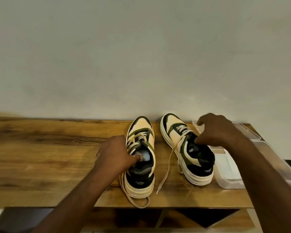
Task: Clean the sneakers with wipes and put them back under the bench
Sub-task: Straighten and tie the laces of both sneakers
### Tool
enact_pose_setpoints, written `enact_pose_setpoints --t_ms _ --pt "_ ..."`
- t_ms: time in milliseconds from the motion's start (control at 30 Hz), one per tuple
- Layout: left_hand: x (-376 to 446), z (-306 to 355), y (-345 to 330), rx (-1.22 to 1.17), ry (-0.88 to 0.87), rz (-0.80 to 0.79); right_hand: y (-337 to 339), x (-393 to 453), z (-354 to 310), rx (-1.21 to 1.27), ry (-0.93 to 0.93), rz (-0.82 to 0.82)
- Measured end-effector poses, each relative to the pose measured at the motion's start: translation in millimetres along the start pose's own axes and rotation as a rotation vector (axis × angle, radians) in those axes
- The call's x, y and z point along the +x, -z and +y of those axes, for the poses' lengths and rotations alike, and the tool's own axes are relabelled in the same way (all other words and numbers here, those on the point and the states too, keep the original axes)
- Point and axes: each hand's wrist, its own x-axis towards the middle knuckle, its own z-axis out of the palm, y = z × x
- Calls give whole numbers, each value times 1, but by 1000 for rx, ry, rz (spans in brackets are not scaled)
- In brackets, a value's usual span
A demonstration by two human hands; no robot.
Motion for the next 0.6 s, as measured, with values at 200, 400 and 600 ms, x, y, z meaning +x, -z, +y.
enact_pose_setpoints --t_ms 200,400,600 --pt "6 2 -8 -75 3 10 -30 10 9 -57 16 19" --pt "3 2 -3 -116 4 82 -40 -2 -16 -38 119 75" --pt "9 -16 10 -107 43 119 -58 -18 -49 8 203 127"
